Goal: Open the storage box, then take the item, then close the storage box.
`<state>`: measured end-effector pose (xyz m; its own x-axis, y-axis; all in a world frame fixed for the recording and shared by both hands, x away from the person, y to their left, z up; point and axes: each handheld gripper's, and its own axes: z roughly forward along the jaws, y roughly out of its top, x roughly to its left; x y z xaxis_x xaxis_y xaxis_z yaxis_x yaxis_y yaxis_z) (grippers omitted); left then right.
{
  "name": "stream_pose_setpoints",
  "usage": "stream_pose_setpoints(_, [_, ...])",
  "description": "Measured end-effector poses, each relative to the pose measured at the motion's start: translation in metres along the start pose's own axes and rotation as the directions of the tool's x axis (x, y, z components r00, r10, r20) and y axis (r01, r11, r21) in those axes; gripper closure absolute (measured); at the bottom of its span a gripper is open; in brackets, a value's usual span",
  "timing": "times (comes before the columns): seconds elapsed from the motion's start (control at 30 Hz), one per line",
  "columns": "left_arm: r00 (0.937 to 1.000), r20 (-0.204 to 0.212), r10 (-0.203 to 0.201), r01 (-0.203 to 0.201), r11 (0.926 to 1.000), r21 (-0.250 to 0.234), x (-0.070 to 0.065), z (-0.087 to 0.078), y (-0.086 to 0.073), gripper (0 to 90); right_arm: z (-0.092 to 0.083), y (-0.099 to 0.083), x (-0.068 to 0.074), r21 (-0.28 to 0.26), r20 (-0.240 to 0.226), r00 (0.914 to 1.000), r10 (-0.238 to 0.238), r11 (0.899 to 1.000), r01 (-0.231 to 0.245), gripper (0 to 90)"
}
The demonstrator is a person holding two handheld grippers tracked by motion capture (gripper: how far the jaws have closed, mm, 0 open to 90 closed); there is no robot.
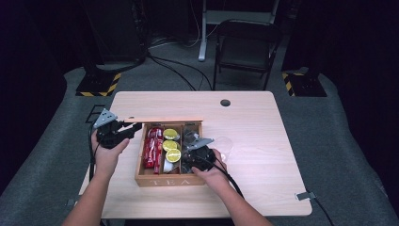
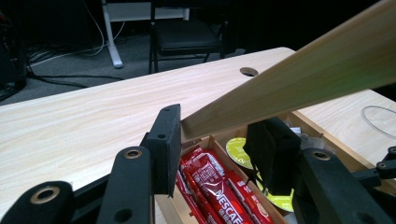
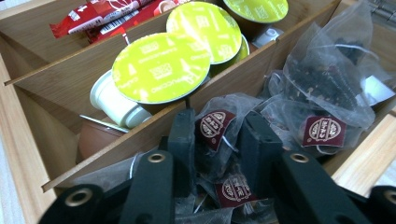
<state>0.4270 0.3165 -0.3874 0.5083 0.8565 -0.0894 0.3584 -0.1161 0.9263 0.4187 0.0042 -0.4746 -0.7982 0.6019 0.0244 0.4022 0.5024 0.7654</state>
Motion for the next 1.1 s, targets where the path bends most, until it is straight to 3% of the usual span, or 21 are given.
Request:
stream_pose_setpoints(0.17, [1.0000, -0.003, 0.002, -0.002, 1.0000, 0.000, 0.000, 0.000, 0.000, 55.7, -0.003, 0.000, 0.000, -0.023, 0.001, 1.0000, -0.001, 1.000, 0.001, 73.3])
stream_pose_setpoints(0.4, [0.9999, -0.010, 0.002, -0.002, 1.0000, -0.003, -0.001, 0.000, 0.000, 55.8, -0.012, 0.005, -0.002, -0.078, -0.001, 0.9996, 0.029, 0.997, -0.029, 74.2])
stream_pose_setpoints(0.53, [1.0000, -0.007, 0.002, -0.002, 1.0000, -0.003, -0.001, 0.000, 0.000, 55.8, -0.018, 0.007, -0.004, -0.106, 0.004, 0.9997, 0.024, 0.994, -0.023, 74.1])
stream_pose_setpoints(1.1, [1.0000, -0.005, 0.002, -0.002, 1.0000, -0.001, -0.001, 0.000, 0.000, 55.8, -0.027, 0.014, -0.004, -0.130, 0.006, 0.9999, 0.016, 0.991, -0.015, 73.9])
